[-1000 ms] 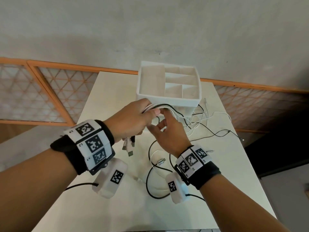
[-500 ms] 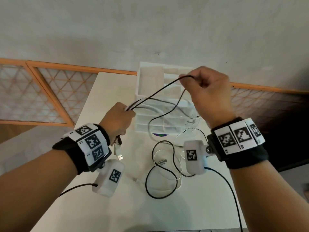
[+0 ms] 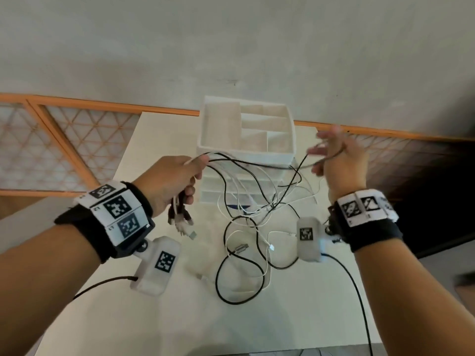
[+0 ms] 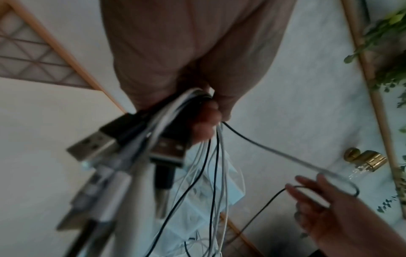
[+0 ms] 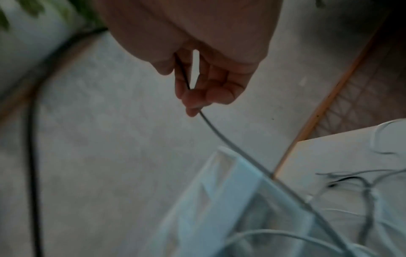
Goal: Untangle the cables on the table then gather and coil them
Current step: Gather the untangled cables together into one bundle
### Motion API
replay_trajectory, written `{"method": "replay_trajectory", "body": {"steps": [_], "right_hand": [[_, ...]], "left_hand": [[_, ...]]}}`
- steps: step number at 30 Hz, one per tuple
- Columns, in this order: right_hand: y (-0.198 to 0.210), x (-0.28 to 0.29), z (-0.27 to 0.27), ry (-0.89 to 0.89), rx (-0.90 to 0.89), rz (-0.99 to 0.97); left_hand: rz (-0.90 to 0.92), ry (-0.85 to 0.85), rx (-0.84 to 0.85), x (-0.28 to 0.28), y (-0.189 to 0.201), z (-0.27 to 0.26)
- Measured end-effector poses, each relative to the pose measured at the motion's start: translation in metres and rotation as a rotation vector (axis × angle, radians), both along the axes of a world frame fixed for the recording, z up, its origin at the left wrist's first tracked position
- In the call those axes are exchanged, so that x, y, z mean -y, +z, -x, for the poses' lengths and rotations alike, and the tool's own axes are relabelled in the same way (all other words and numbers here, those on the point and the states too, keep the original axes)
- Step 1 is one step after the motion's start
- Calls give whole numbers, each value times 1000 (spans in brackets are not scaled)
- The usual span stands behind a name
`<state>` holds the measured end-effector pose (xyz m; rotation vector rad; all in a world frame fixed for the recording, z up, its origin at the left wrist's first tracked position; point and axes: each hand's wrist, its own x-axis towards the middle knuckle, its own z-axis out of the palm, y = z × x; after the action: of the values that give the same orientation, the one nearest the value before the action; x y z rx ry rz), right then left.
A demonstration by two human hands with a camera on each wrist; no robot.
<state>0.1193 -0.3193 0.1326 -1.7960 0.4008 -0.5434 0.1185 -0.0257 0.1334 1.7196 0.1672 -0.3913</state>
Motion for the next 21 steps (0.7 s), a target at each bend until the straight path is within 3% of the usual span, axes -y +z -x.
{"method": "replay_trajectory", "body": {"steps": [2,6,11,16,21], "right_hand": [[23,-1,-3,-13,76,-4],[15,0,-7,-8,-9,148],[33,6,-20,13,169,171],[41,9,-25,26,269,203],[46,1,-24,66,405,141]], "left_hand": [[31,15,-2,6,-8,3],[-63,52,-12,4,-12,0],[-135,57,-24,-4,-11,-3],[-37,64,22,3,-11,2],[-136,63,21,2,-17,1]]}}
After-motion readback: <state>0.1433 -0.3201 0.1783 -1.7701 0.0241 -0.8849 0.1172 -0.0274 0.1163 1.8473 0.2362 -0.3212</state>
